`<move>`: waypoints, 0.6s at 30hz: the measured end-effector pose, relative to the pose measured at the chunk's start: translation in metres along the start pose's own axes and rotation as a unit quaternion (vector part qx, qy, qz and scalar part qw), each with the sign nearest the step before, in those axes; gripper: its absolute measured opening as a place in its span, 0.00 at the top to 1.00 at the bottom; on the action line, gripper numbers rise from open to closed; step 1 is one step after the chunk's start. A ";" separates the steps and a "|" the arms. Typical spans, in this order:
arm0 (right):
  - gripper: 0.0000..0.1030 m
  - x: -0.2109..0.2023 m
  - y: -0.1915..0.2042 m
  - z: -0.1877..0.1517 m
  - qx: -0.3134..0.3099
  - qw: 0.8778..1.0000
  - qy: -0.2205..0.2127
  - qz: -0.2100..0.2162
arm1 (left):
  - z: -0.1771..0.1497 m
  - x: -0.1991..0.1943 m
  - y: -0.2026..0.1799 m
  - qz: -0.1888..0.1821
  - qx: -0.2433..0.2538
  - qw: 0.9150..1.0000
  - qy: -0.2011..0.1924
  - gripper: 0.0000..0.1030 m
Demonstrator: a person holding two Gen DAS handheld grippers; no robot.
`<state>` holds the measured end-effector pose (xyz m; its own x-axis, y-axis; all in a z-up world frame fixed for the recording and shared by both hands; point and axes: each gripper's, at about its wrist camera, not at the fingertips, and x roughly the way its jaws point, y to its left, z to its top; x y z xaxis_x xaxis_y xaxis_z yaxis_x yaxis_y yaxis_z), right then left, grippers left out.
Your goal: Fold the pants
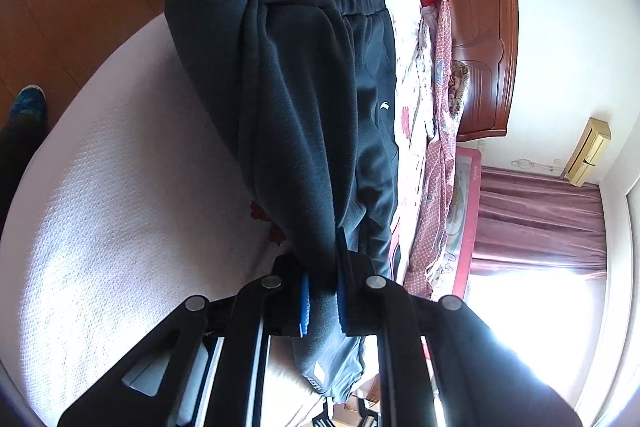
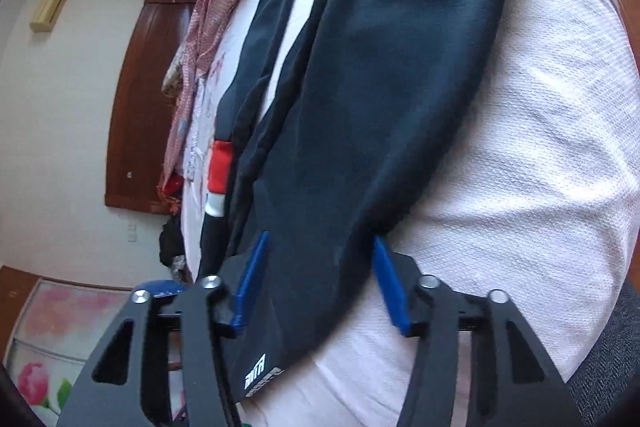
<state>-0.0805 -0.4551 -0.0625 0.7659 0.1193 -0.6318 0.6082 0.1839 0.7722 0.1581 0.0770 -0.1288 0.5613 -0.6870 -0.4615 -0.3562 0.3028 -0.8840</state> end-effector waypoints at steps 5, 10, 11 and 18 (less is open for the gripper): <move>0.98 -0.003 0.002 0.003 -0.032 0.999 0.004 -0.036 | -0.008 -0.003 0.006 -0.010 0.001 1.000 -0.006 0.91; 0.98 -0.033 0.028 0.012 -0.102 0.995 0.012 -0.016 | -0.028 -0.028 -0.002 -0.032 0.027 0.999 -0.024 0.92; 0.98 -0.040 0.031 0.015 -0.110 0.994 0.016 -0.011 | -0.033 -0.034 -0.003 -0.033 0.030 0.999 -0.027 0.92; 0.98 -0.080 0.026 0.017 -0.151 0.987 0.045 -0.008 | -0.089 -0.097 -0.002 -0.031 0.043 0.998 -0.030 0.92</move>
<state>-0.1225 -0.4760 0.0097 0.7266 0.1969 -0.6583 0.5202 0.4682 0.7142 0.0376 0.0841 -0.0757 0.6253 -0.6662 -0.4064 -0.2549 0.3179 -0.9132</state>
